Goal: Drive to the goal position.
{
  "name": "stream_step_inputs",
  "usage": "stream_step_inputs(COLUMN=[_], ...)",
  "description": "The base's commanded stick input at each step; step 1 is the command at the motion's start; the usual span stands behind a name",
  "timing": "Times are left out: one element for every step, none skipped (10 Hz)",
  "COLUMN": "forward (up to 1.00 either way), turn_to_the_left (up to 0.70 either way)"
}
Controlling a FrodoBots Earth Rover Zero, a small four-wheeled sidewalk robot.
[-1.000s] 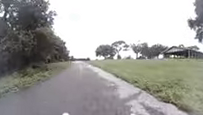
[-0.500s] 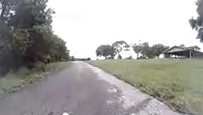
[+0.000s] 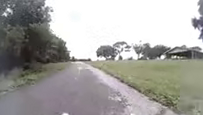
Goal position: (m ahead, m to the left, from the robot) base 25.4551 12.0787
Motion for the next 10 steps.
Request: stream_step_inputs(forward=[0.70, 0.70, 0.70, 0.70, 0.70, 0.70, 0.70, 0.70, 0.70, 0.70], turn_to_the_left=[0.00, 0.00, 0.00, 0.00, 0.00, 0.00, 0.00, 0.00, 0.00, 0.00])
